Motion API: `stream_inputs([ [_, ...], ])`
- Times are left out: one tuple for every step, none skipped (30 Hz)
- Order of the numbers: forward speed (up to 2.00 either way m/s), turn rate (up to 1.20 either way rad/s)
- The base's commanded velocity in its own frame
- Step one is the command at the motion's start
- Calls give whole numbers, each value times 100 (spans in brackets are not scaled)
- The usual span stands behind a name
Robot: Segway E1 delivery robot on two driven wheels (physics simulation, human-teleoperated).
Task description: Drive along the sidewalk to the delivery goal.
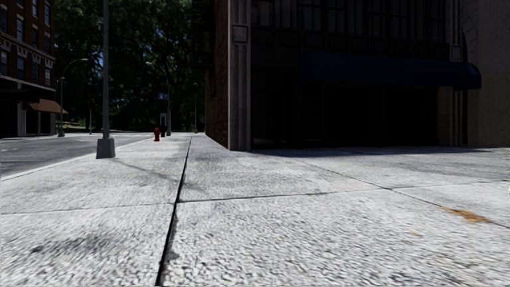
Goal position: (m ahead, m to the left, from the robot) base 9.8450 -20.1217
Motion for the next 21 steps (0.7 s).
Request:
stream_inputs([
  [200,-46],
  [200,-46],
  [200,-49],
  [200,-50],
  [200,-50],
  [200,-50],
  [200,-50],
  [200,-52],
  [200,-52],
  [200,-53],
  [200,-53],
  [200,-53],
  [200,-53],
  [200,-53],
  [200,-53],
  [200,-53],
  [200,-53],
  [200,-53],
  [200,-53],
  [200,-53],
  [200,-53],
])
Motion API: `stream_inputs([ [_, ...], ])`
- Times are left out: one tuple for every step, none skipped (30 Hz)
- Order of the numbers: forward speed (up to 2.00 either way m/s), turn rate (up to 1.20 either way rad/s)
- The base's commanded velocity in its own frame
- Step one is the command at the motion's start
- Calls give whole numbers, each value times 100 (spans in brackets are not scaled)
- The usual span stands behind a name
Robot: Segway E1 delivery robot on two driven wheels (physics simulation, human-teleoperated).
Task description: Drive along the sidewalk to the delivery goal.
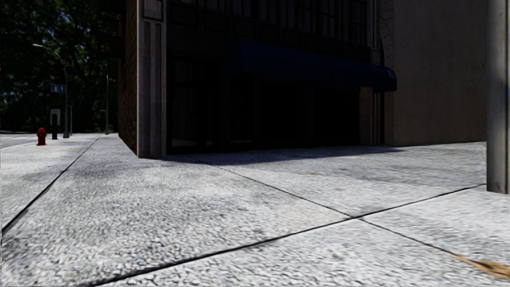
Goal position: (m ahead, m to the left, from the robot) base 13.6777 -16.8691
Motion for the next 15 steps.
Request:
stream_inputs([
  [200,-53],
  [200,-53],
  [200,-53],
  [200,-53],
  [200,-53],
  [200,-53],
  [200,-53],
  [200,-53],
  [200,-53],
  [200,-53],
  [200,-53],
  [200,-53],
  [200,-53],
  [200,-53],
  [200,-53],
])
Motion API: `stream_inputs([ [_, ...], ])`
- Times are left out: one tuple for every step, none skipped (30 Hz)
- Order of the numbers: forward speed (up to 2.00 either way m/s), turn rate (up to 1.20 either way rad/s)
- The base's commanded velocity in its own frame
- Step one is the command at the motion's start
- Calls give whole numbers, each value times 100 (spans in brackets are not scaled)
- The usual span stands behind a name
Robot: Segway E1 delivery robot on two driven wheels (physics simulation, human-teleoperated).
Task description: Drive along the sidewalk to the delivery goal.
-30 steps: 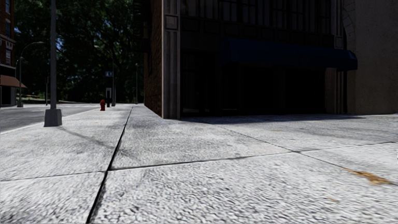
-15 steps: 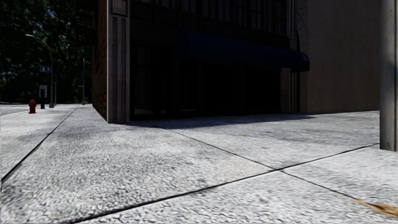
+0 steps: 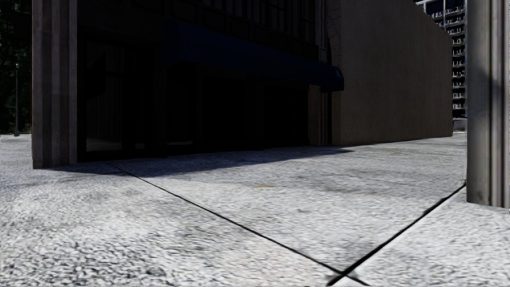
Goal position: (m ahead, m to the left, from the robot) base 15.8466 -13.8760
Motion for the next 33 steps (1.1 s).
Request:
stream_inputs([
  [200,-53],
  [200,-53],
  [200,-53],
  [200,-53],
  [200,-53],
  [200,-53],
  [200,-53],
  [200,-53],
  [200,-53],
  [200,-53],
  [200,-52],
  [200,-52],
  [200,-52],
  [200,-52],
  [200,-52],
  [200,-52],
  [200,-52],
  [200,-52],
  [200,-52],
  [200,-51],
  [200,-51],
  [200,-49],
  [200,-49],
  [200,-49],
  [200,-49],
  [200,-49],
  [200,-49],
  [200,-49],
  [200,-49],
  [200,-49],
  [200,-49],
  [200,-49],
  [200,-49],
])
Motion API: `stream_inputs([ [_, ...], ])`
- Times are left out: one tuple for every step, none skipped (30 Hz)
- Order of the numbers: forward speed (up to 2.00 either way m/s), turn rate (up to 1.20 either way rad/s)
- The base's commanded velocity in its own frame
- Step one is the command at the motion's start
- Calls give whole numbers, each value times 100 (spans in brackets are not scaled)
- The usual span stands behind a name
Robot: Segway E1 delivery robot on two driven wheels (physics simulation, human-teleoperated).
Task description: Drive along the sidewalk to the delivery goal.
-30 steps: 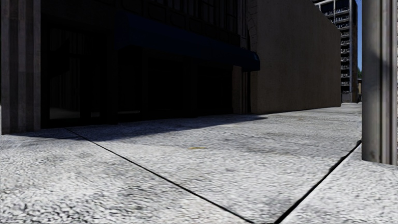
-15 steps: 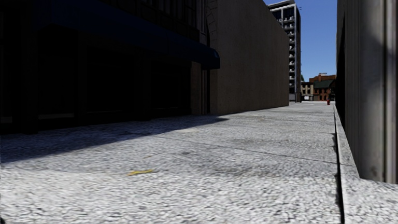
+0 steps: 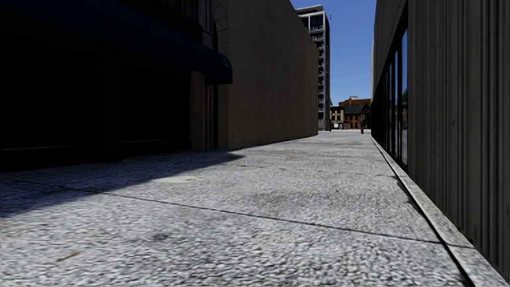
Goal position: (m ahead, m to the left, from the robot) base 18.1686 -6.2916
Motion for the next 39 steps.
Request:
stream_inputs([
  [200,-49],
  [200,-49],
  [200,-49],
  [200,-49],
  [200,-49],
  [200,-49],
  [200,-49],
  [200,-49],
  [200,-49],
  [200,-49],
  [200,-49],
  [200,-49],
  [200,-49],
  [200,-49],
  [200,-48],
  [200,-48],
  [200,-47],
  [200,-45],
  [200,-45],
  [200,-45],
  [200,-44],
  [200,-44],
  [200,-44],
  [200,-44],
  [200,-44],
  [200,-43],
  [200,-31],
  [200,-15],
  [200,0],
  [200,0],
  [200,0],
  [200,0],
  [200,0],
  [200,0],
  [200,0],
  [200,0],
  [200,0],
  [200,0],
  [200,0],
])
